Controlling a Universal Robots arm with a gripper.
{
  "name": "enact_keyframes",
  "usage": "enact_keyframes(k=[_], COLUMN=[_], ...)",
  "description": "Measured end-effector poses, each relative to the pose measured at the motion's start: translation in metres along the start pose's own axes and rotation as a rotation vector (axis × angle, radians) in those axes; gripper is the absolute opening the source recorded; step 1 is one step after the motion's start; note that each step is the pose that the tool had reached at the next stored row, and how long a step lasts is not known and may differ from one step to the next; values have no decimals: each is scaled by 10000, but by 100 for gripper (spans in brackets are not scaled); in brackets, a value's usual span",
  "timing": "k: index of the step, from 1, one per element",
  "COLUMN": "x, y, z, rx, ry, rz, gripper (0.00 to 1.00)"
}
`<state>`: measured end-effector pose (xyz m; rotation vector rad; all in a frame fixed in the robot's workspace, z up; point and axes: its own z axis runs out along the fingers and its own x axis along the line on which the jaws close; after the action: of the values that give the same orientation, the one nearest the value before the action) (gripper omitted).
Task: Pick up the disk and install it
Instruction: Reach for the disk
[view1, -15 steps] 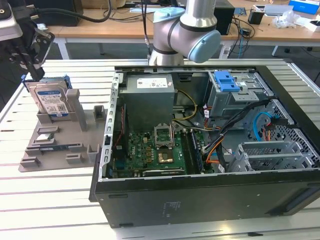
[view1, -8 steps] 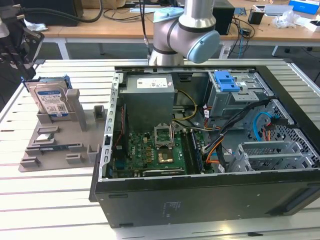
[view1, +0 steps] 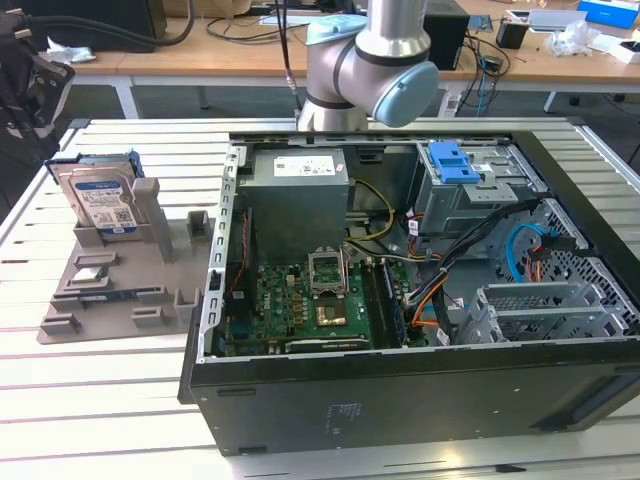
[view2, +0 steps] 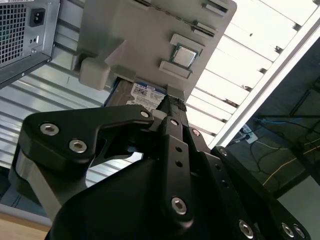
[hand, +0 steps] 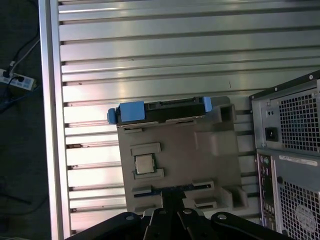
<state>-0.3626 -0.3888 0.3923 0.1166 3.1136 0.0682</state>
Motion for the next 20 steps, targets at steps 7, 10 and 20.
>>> enact_keyframes(k=[7, 10, 20], x=[111, 153, 285], y=[-8, -12, -10], z=[-3, -4, -6], rx=[1, 1, 1], ry=[1, 0, 0], rz=[1, 0, 0], gripper=[11, 11, 11])
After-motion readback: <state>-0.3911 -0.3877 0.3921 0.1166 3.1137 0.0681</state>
